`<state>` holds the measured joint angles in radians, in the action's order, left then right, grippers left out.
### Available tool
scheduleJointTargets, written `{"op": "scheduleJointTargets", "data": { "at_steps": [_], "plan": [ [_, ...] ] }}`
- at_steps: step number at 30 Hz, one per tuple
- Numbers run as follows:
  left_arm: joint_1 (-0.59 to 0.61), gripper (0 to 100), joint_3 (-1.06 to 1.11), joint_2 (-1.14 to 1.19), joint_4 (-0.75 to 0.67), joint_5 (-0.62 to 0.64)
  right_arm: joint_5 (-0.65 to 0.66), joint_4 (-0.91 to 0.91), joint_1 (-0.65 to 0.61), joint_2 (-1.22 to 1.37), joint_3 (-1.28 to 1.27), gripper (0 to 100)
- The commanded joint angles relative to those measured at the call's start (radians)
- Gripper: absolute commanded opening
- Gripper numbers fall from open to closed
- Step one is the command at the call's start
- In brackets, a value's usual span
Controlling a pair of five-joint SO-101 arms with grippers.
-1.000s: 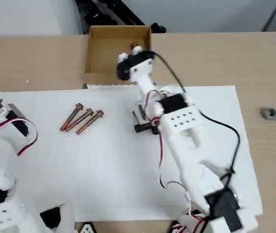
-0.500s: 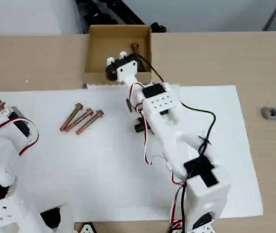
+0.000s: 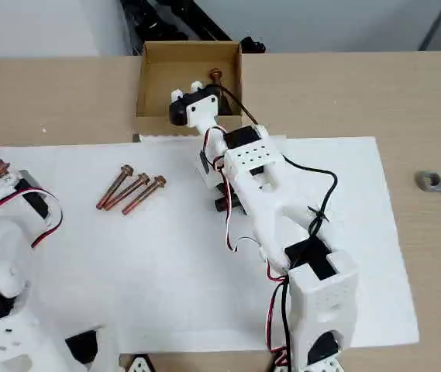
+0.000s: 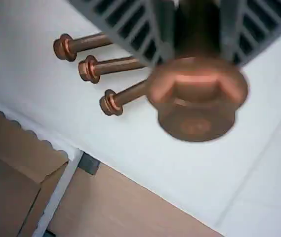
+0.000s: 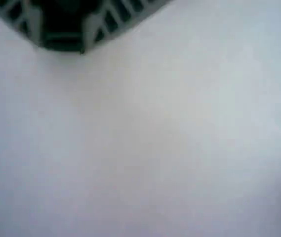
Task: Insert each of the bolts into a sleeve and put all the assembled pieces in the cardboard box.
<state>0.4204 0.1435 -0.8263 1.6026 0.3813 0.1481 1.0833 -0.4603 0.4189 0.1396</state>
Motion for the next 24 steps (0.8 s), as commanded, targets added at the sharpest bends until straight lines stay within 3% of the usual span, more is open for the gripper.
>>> {"op": "scheduleJointTargets", "data": {
  "at_steps": [1,8,13,24],
  "plan": [
    [0.006,1,-0.005,-0.014,-0.002,-0.012,0.002,0.061,0.007,-0.024,0.018,4.6],
    [0.006,1,-0.005,-0.014,-0.005,-0.012,0.002,0.142,0.002,-0.107,0.015,5.5],
    [0.006,1,-0.005,-0.014,-0.002,-0.012,0.002,0.188,0.001,-0.110,0.014,11.8],
    [0.006,1,-0.005,-0.014,-0.002,-0.012,0.000,0.096,0.001,-0.056,0.014,12.8]
  ]
}}
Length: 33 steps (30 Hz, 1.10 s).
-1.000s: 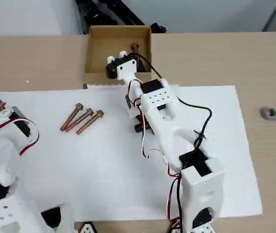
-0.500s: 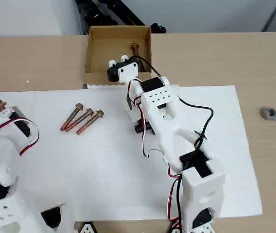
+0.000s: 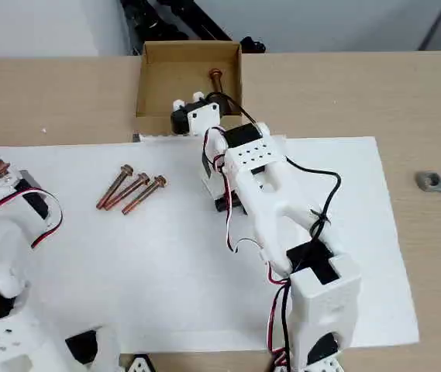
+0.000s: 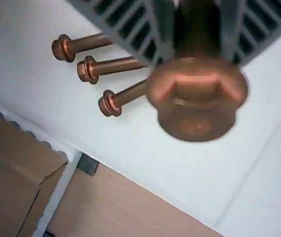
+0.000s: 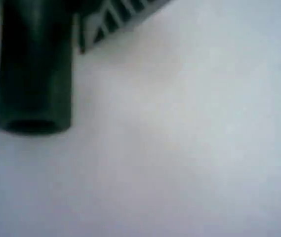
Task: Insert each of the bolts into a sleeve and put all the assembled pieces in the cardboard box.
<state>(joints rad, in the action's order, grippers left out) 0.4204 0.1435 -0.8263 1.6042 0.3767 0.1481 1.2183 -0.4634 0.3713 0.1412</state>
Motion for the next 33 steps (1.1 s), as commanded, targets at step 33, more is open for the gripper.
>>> {"op": "scheduleJointTargets", "data": {
  "at_steps": [33],
  "plan": [
    [0.006,1,-0.004,-0.012,-0.003,-0.011,-0.002,0.096,0.004,-0.194,0.017,0.1]
  ]
}}
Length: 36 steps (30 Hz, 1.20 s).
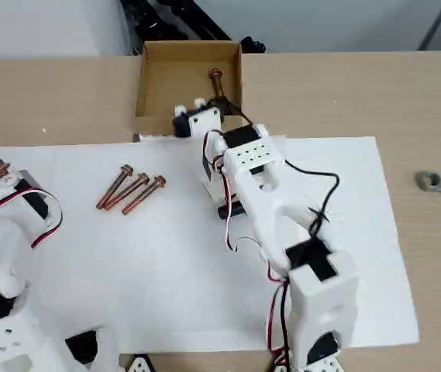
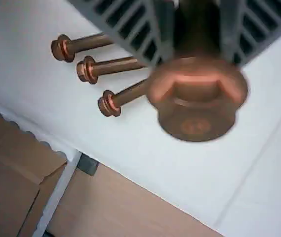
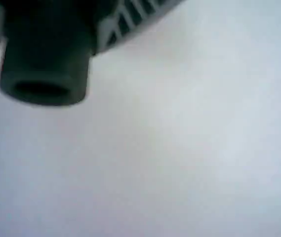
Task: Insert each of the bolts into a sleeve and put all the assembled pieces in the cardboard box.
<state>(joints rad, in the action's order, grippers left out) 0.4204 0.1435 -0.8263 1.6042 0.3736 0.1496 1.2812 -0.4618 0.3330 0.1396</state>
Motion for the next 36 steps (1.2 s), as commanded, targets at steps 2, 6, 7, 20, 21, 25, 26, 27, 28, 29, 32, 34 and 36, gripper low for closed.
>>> {"op": "scheduleJointTargets", "data": {
  "at_steps": [2,6,7,20,21,25,26,27,28,29,32,34,36],
  "plan": [
    [0.006,1,-0.004,-0.012,-0.003,-0.008,-0.003,0.068,0.005,-0.239,0.018,0.1],
    [0.006,1,-0.002,-0.012,-0.005,-0.018,-0.003,0.137,0.008,-0.427,0.015,0.1],
    [0.006,1,-0.002,-0.012,-0.006,-0.018,-0.003,0.153,0.008,-0.475,0.015,0.1],
    [-0.094,1,0.134,-0.012,-0.143,-0.020,0.008,0.437,0.007,-1.029,-0.040,0.1],
    [-0.121,1,0.163,-0.012,-0.180,-0.020,0.008,0.437,0.007,-1.076,-0.083,0.1],
    [-0.210,1,0.251,-0.012,-0.350,-0.021,0.008,0.435,0.007,-1.283,-0.328,0.1],
    [-0.232,1,0.275,-0.012,-0.405,-0.023,0.008,0.435,0.008,-1.342,-0.388,0.1],
    [-0.249,1,0.305,-0.012,-0.465,-0.031,0.009,0.435,0.012,-1.400,-0.443,0.1],
    [-0.264,1,0.335,-0.012,-0.522,-0.048,0.009,0.433,0.025,-1.461,-0.496,0.1],
    [-0.278,1,0.366,-0.011,-0.574,-0.068,0.017,0.427,0.047,-1.515,-0.543,0.1],
    [-0.316,1,0.450,-0.011,-0.694,-0.101,0.095,0.383,0.148,-1.670,-0.717,0.1],
    [-0.330,1,0.478,-0.011,-0.743,-0.112,0.137,0.292,0.209,-1.756,-0.858,0.1],
    [-0.331,1,0.486,-0.011,-0.781,-0.109,0.146,0.179,0.229,-1.825,-1.007,0.1]
  ]
}}
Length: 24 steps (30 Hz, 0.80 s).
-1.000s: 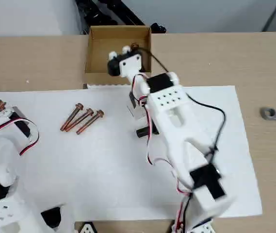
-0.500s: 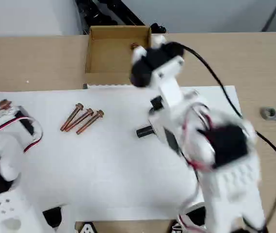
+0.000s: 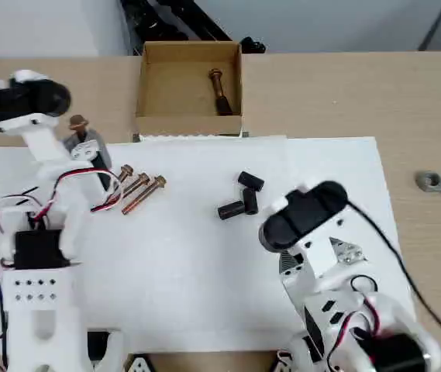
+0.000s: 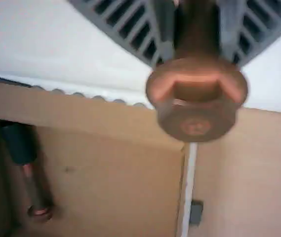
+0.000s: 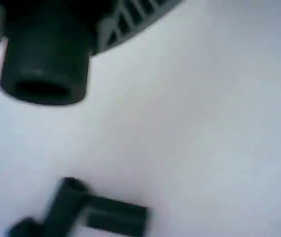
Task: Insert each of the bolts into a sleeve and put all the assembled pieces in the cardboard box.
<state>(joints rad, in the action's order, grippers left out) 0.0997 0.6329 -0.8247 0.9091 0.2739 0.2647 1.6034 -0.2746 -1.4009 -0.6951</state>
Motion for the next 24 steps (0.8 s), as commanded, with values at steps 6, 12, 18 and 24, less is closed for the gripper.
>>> {"op": "scheduleJointTargets", "data": {
  "at_steps": [6,12,18,24],
  "plan": [
    [-0.055,1,-0.004,-0.012,-0.170,-0.006,0.031,-0.372,-0.021,-0.142,-0.358,0.1],
    [-0.160,1,-0.005,-0.014,-0.244,0.091,-0.133,-0.630,-0.202,-0.142,-0.569,0.1],
    [-0.207,1,-0.008,-0.021,-0.255,0.173,-0.236,-0.829,-0.302,-0.142,-0.640,0.1],
    [-0.250,1,-0.002,-0.020,-0.298,0.253,-0.241,-0.878,-0.358,-0.142,-0.615,0.1]
  ]
}}
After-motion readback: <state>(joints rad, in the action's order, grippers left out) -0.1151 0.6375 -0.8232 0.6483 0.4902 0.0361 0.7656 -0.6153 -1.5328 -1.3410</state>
